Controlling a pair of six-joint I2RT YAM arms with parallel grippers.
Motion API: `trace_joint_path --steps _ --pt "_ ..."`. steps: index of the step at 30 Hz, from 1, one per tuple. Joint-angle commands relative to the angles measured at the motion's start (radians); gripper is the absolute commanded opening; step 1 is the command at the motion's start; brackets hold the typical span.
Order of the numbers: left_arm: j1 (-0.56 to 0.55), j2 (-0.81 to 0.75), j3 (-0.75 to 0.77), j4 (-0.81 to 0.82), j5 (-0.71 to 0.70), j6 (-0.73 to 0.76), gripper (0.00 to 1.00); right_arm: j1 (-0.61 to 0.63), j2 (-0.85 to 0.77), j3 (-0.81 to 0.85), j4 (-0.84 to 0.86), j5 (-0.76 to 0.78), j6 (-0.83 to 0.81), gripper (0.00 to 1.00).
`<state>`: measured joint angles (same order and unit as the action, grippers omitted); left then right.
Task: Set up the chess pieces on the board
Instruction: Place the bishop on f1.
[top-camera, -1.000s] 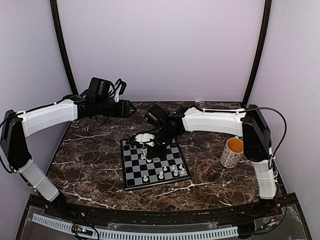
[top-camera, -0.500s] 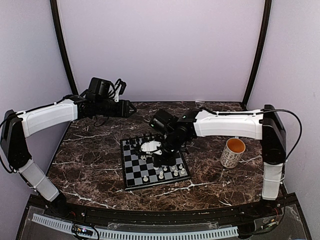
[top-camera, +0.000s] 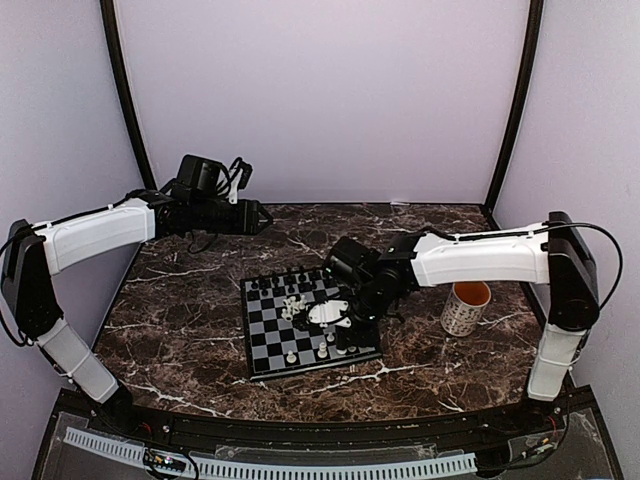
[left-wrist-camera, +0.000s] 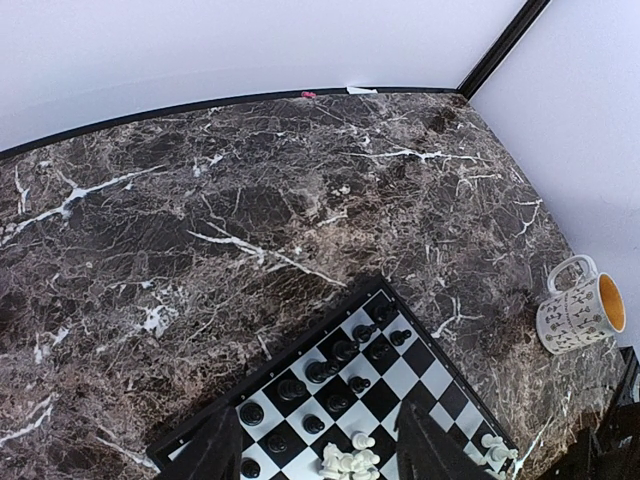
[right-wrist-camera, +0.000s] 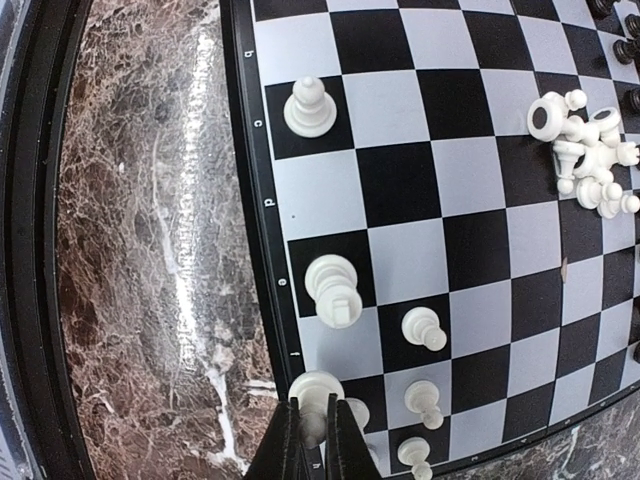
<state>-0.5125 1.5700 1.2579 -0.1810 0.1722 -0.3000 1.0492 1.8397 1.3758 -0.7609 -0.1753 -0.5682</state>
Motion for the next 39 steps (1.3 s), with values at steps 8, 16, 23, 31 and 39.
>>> trace_joint_path --steps 8,16,23,31,39 --pt "0.009 -0.016 0.029 -0.013 0.007 0.003 0.55 0.003 0.026 -0.007 0.070 -0.004 0.006 0.04" --pt "0.009 -0.018 0.029 -0.013 0.006 0.004 0.55 0.003 0.057 -0.007 0.088 -0.008 0.009 0.05" --pt "0.009 -0.016 0.029 -0.014 0.009 0.002 0.55 0.003 0.066 -0.017 0.101 0.018 0.016 0.07" --pt "0.009 -0.016 0.029 -0.014 0.012 0.002 0.55 0.003 0.058 -0.026 0.104 0.028 0.018 0.19" --pt "0.010 -0.014 0.029 -0.013 0.014 0.002 0.55 0.002 0.006 -0.008 0.049 0.020 -0.001 0.28"
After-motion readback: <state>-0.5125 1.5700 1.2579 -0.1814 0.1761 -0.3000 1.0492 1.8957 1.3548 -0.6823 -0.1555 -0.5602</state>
